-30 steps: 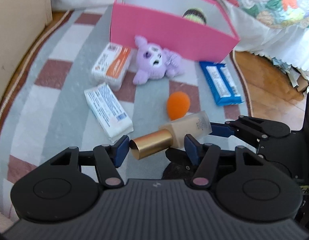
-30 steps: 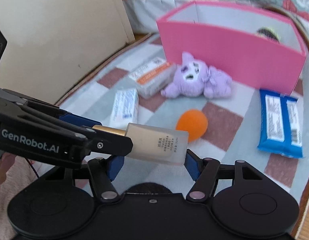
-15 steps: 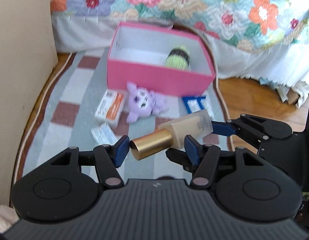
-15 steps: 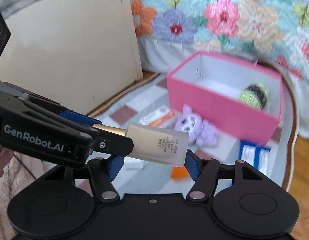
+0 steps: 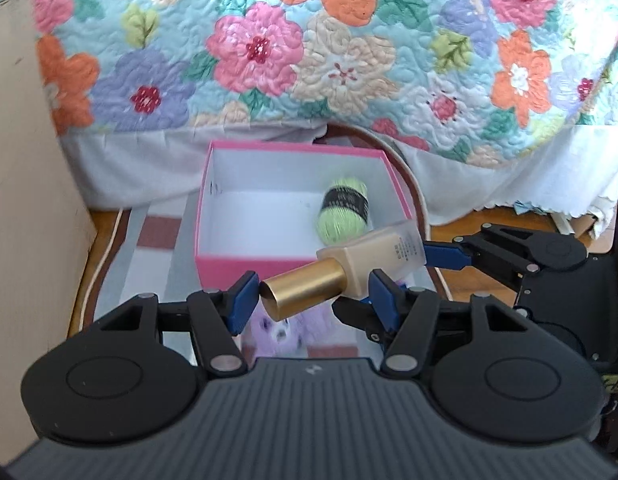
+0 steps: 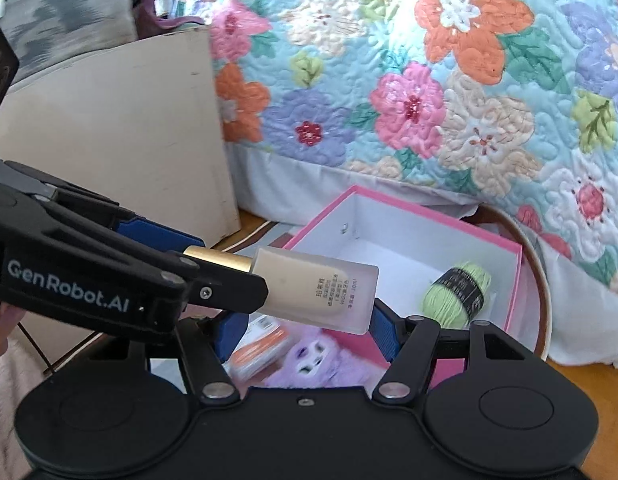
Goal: Organize objects
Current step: 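Carry the foundation bottle with the left gripper into the pink box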
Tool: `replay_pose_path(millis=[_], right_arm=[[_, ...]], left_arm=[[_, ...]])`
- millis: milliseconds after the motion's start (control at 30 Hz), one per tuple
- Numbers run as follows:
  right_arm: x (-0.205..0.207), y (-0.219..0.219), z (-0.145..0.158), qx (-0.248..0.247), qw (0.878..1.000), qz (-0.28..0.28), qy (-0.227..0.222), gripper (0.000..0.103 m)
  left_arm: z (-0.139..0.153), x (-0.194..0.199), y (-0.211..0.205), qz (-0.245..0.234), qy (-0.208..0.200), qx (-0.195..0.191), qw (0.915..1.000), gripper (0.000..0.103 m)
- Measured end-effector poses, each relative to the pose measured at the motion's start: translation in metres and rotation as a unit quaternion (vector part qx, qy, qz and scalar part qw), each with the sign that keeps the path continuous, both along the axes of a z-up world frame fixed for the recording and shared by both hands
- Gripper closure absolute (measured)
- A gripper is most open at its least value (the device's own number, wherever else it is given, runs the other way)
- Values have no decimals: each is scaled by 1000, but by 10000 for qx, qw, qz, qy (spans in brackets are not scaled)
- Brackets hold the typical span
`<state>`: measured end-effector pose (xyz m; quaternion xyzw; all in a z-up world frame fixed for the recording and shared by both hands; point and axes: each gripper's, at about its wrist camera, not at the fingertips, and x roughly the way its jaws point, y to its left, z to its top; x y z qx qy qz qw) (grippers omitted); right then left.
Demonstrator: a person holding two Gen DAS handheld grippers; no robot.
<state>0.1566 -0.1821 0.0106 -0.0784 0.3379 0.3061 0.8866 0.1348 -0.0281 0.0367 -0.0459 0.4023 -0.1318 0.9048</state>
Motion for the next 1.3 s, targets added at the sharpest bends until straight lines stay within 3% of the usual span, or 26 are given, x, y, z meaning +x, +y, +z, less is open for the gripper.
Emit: replay_pose_path(millis=[300, 500, 600, 800, 900, 1067, 1300], right_arm=[[105, 16, -36, -79, 9995, -222, 220, 33], [162, 28, -61, -207, 9985, -329, 374, 33], [188, 25, -77, -107, 9963, -528, 663, 33], [226, 13, -113, -34, 9858, -965, 1377, 33], [239, 9, -129, -87, 9803, -1120, 1623, 34], [257, 4, -147, -159, 9718, -1273, 1981, 34], [266, 4, -153, -519, 9674, -1436, 2022, 34]], left_arm=[[-36, 118, 2, -93, 186, 205, 9996, 44], [-65, 184, 8, -152, 511, 28, 9986, 44], [-81, 208, 4, -217, 626, 25, 9978, 44], [-120, 251, -8, -275, 1025, -123, 9943, 44], [-134, 263, -19, -287, 1070, -35, 9938, 44], [-155, 280, -22, -172, 1274, -230, 9914, 46], [-172, 293, -24, 14, 1380, -574, 9888, 45]])
